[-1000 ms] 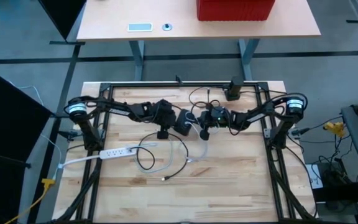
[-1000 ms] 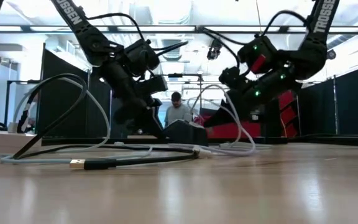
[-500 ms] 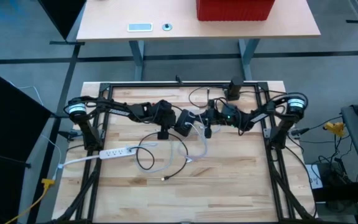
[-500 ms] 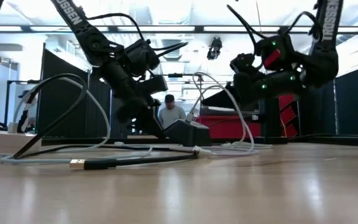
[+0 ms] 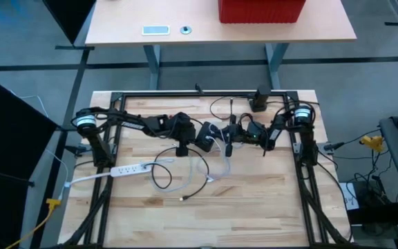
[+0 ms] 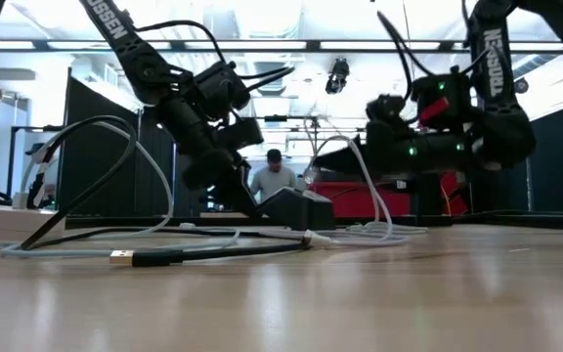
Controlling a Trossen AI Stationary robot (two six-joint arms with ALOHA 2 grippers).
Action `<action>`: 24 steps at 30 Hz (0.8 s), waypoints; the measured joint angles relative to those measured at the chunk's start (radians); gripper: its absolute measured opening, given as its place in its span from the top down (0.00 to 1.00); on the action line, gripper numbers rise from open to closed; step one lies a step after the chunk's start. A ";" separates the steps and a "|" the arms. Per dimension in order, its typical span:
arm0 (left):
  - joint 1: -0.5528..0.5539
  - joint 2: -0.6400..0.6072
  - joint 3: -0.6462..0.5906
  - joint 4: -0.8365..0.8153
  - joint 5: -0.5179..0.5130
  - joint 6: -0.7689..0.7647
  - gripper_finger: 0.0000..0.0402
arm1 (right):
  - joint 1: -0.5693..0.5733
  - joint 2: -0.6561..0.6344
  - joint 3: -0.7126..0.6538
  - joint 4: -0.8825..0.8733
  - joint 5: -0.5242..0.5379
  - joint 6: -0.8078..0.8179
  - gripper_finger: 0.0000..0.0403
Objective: Insert USB
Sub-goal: Insert the purple charger cable into the black outlet extension
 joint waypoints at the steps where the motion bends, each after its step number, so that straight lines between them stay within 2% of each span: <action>1: 0.000 0.000 -0.003 0.014 0.000 -0.014 0.94 | 0.000 -0.015 -0.001 0.001 0.000 -0.004 0.96; 5: 0.000 0.000 -0.022 0.075 0.000 -0.067 0.94 | -0.001 -0.051 -0.018 -0.016 0.001 -0.022 0.96; 9: 0.000 0.008 -0.058 0.133 -0.001 -0.084 0.94 | -0.008 -0.062 -0.035 -0.107 0.004 -0.021 0.96; 17: -0.001 0.000 -0.079 0.157 -0.006 -0.113 0.94 | -0.006 -0.191 -0.043 -0.072 0.016 -0.024 0.96; 20: -0.001 -0.029 -0.075 0.150 -0.032 -0.107 0.94 | -0.006 -0.266 -0.029 -0.085 0.016 -0.028 0.96; 24: -0.001 -0.129 -0.062 0.078 -0.130 -0.055 0.94 | -0.006 -0.356 0.002 -0.167 -0.031 -0.042 0.96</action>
